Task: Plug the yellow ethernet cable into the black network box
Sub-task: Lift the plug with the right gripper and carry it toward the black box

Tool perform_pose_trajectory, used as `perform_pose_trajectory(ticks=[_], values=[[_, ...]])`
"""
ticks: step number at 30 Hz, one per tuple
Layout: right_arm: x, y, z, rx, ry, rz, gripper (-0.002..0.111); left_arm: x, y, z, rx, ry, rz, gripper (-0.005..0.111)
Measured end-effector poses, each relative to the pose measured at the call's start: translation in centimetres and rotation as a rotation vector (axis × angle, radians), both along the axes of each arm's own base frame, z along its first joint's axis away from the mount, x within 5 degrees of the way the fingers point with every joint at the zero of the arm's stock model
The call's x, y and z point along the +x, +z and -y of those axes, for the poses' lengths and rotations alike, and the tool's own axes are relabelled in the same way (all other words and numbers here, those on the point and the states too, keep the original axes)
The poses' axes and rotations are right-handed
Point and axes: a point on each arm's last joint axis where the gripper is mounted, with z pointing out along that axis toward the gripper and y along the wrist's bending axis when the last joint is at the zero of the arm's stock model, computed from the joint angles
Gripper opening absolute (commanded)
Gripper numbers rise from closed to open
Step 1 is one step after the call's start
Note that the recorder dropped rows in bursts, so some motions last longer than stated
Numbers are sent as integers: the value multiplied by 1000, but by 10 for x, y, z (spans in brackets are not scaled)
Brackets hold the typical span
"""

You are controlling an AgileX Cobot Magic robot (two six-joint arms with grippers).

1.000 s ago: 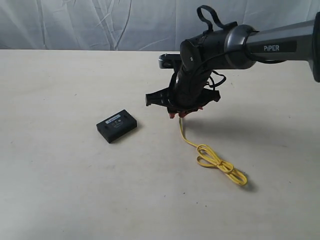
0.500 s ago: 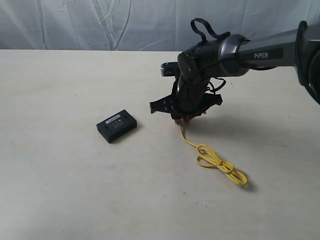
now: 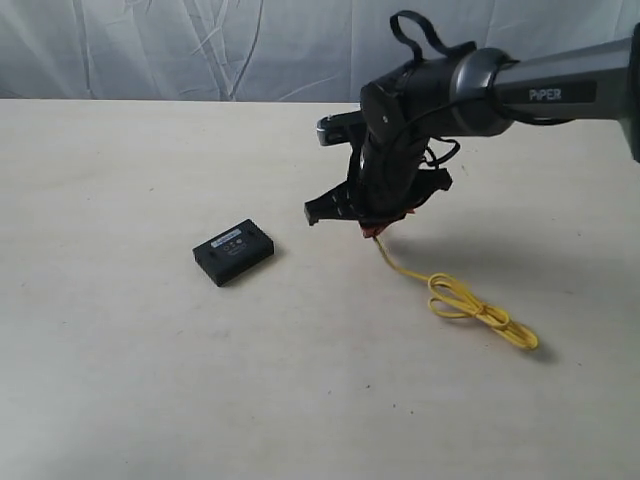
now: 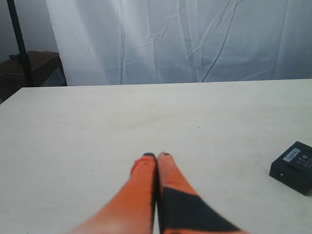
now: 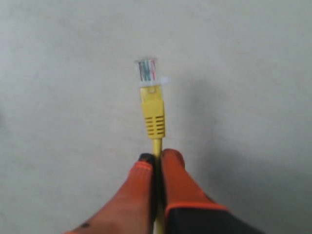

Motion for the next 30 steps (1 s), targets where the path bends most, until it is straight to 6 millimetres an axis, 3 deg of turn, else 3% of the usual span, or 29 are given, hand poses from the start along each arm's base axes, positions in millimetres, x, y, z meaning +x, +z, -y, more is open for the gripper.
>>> perform_pose_trajectory(ticks=[6, 12, 17, 21, 25, 30], values=[[-23, 30, 6, 31, 186, -8, 0, 0, 0, 0, 0, 0, 0, 0], [-58, 14, 12, 130, 337, -67, 0, 0, 0, 0, 0, 0, 0, 0], [-63, 2, 13, 175, 332, -11, 0, 0, 0, -1, 45, 4, 1, 0], [-70, 1, 2, 172, 396, 11, 0, 0, 0, -2, 78, 7, 2, 0], [-90, 2, -28, 183, 502, 45, 0, 0, 0, -3, 136, 12, 4, 0], [-99, -3, -39, 182, 536, 42, 0, 1, 16, 0, 129, -5, 181, 0]])
